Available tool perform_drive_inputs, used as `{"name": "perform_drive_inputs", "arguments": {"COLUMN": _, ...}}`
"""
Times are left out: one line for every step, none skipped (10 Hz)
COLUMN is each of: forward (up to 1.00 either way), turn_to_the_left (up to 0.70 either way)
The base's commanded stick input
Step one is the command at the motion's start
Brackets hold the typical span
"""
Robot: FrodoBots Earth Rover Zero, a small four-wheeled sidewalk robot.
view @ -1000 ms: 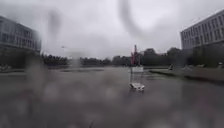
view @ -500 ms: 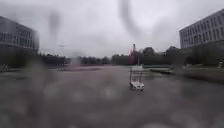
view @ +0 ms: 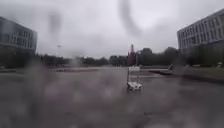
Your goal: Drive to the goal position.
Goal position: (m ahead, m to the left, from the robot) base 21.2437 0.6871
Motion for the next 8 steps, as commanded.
{"name": "perform_drive_inputs", "arguments": {"forward": 1.0, "turn_to_the_left": 0.0}}
{"name": "perform_drive_inputs", "arguments": {"forward": 1.0, "turn_to_the_left": 0.0}}
{"name": "perform_drive_inputs", "arguments": {"forward": 1.0, "turn_to_the_left": 0.0}}
{"name": "perform_drive_inputs", "arguments": {"forward": 1.0, "turn_to_the_left": 0.0}}
{"name": "perform_drive_inputs", "arguments": {"forward": 1.0, "turn_to_the_left": 0.0}}
{"name": "perform_drive_inputs", "arguments": {"forward": 1.0, "turn_to_the_left": 0.0}}
{"name": "perform_drive_inputs", "arguments": {"forward": 1.0, "turn_to_the_left": 0.0}}
{"name": "perform_drive_inputs", "arguments": {"forward": 1.0, "turn_to_the_left": 0.0}}
